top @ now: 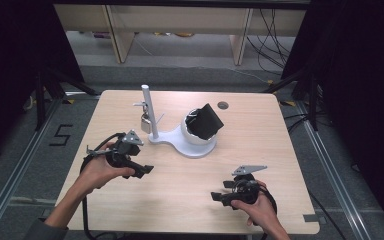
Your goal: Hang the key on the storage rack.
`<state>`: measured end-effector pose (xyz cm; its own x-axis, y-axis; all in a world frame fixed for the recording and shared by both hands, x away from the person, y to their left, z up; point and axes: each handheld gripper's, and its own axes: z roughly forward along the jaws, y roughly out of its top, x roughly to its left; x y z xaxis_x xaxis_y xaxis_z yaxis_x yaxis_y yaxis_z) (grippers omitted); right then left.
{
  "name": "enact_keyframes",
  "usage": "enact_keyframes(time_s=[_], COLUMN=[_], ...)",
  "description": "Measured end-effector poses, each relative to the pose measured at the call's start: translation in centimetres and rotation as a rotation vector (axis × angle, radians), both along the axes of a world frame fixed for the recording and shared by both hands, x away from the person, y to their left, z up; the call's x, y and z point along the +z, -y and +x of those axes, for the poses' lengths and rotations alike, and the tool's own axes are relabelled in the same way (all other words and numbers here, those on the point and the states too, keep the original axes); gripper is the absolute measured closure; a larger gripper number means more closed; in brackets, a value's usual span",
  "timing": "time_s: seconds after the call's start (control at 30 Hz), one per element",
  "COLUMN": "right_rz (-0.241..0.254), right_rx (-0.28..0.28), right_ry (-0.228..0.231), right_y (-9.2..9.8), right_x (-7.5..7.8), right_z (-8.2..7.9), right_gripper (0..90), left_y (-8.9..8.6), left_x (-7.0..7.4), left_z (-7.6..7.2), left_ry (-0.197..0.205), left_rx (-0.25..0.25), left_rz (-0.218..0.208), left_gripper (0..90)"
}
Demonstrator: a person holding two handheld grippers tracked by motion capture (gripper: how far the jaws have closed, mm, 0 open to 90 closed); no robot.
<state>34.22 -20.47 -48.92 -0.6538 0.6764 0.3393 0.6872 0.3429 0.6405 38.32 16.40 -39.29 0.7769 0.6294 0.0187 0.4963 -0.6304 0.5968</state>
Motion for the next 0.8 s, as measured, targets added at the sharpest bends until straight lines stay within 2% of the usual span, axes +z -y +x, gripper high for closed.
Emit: enact_keyframes(time_s=[0.23,0.3,0.37,0.4,0.47,0.5,0.63,0.67,0.7,0.77,0.8], right_rz=[0.0,-0.003,0.001,-0.002,-0.005,-0.007,0.002,0.002,0.001,0.012,0.008], right_rx=[0.018,0.018,0.006,0.015,0.012,0.013,0.02,0.013,0.018,0.015,0.023], right_ry=[0.007,0.017,-0.007,0.012,0.017,0.007,0.001,-0.006,0.0,-0.006,0.008], right_y=[-0.2,-0.1,-0.2,-0.2,-0.2,-0.2,-0.3,-0.3,-0.4,-0.4,-0.4], right_x=[0.0,0.0,0.0,0.0,0.0,0.0,0.0,0.0,0.0,-0.1,-0.1], right_z=[0.1,0.1,0.0,0.1,0.0,0.0,0.0,-0.1,0.0,-0.1,0.0], right_gripper=[27.9,27.9,27.9,27.9,27.9,27.9,27.9,27.9,27.9,27.9,27.9], left_y=[0.2,0.3,0.3,0.3,0.4,0.3,0.3,0.2,0.3,0.2,0.2], left_x=[-0.9,-1.4,-1.6,-1.8,-2.1,-2.1,-2.9,-3.2,-3.4,-3.6,-3.6], left_z=[-0.6,-0.7,-0.8,-0.9,-1.0,-1.1,-1.6,-1.7,-1.8,-1.9,-1.9], left_ry=[-0.012,0.001,-0.004,-0.005,-0.002,-0.011,-0.006,-0.016,-0.01,-0.007,-0.007], left_rx=[-0.015,-0.006,-0.014,-0.011,-0.009,-0.022,-0.019,-0.027,-0.012,-0.024,-0.024], left_rz=[-0.005,-0.009,-0.006,-0.01,-0.016,-0.002,-0.007,0.005,-0.005,-0.005,-0.005], left_gripper=[24.0,23.9,23.9,23.9,23.9,23.9,23.9,23.9,23.9,23.8,23.9])
